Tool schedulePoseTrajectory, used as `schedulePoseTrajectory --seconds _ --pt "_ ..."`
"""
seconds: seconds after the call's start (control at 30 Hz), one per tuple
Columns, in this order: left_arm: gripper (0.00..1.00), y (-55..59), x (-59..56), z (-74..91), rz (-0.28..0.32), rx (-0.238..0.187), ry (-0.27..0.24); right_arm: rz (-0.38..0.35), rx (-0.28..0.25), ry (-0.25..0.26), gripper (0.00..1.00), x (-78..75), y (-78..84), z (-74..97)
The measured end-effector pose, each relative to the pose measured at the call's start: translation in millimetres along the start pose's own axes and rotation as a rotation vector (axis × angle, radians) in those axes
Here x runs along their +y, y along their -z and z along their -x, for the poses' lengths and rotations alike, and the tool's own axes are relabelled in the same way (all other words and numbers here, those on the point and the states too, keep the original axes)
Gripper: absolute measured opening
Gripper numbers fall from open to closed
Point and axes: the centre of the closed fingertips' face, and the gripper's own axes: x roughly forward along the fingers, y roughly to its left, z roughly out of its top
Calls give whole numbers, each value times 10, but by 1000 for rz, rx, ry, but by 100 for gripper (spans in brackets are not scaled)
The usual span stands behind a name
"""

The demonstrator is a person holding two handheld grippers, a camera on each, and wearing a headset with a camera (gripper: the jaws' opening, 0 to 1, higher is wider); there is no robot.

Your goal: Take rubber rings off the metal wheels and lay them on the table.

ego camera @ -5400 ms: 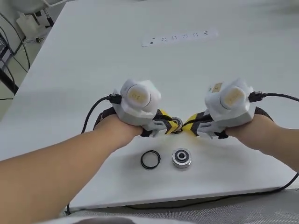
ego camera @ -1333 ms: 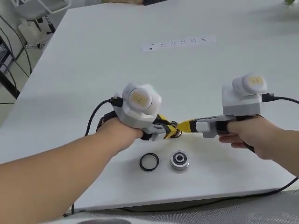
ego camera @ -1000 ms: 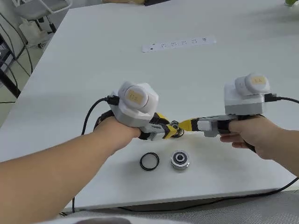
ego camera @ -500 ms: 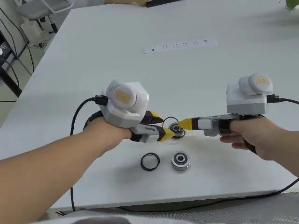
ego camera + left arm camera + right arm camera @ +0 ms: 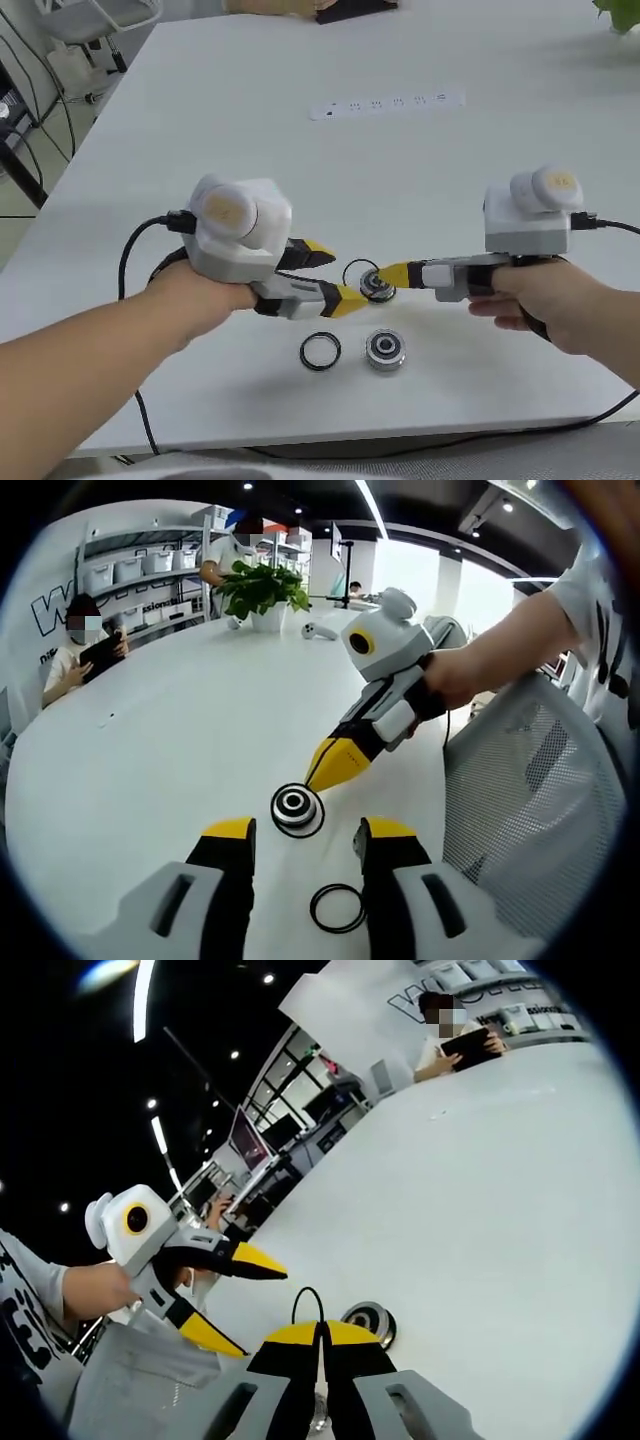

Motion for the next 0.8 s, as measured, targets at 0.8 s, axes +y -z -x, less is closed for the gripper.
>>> schedulePoseTrajectory --seconds 0.8 --pt "55 302 -56 456 -9 31 -25 -5 71 -56 0 249 157 -152"
